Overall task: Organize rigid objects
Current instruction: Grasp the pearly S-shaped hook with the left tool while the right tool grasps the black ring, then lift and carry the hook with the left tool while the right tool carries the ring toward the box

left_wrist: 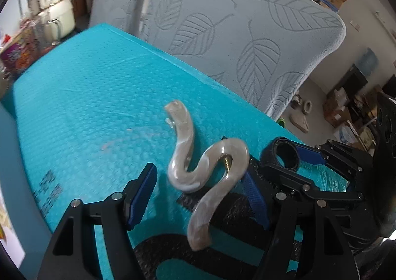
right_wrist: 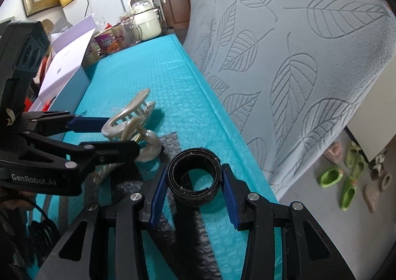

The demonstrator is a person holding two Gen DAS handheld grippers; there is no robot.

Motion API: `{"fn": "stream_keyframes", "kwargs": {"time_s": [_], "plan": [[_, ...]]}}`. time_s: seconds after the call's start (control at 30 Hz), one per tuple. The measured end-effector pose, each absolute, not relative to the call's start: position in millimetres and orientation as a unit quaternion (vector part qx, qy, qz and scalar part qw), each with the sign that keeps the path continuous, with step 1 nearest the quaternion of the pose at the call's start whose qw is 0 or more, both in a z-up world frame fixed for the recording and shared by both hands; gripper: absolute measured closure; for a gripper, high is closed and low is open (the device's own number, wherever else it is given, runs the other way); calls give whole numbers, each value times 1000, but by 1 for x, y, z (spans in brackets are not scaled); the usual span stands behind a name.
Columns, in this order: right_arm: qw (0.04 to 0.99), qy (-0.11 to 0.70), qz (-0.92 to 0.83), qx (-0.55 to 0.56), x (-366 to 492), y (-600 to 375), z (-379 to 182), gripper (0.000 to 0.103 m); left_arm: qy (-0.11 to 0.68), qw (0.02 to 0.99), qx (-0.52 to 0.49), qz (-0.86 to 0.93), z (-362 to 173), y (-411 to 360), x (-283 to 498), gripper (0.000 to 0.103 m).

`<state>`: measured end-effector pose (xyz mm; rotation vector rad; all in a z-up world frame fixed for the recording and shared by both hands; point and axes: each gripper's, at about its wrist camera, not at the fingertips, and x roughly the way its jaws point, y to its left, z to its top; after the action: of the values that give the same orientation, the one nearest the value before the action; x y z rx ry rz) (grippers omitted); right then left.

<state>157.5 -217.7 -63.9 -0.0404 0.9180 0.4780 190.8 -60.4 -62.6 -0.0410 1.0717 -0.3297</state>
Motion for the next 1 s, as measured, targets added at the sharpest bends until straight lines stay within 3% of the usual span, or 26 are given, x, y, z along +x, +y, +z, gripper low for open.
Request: {"fn": "stream_keyframes", "kwargs": {"time_s": [0.47, 0.53, 1.0], "plan": [[868, 439, 230, -25, 160, -214, -67, 61, 496, 855, 16, -149, -71, -84, 199, 33], [869, 436, 231, -28, 159, -213, -68, 61, 489, 860, 24, -146, -71, -86, 196, 47], [876, 426, 224, -22, 151, -215, -63, 63, 484, 862, 33, -146, -66, -81, 179, 48]]}}
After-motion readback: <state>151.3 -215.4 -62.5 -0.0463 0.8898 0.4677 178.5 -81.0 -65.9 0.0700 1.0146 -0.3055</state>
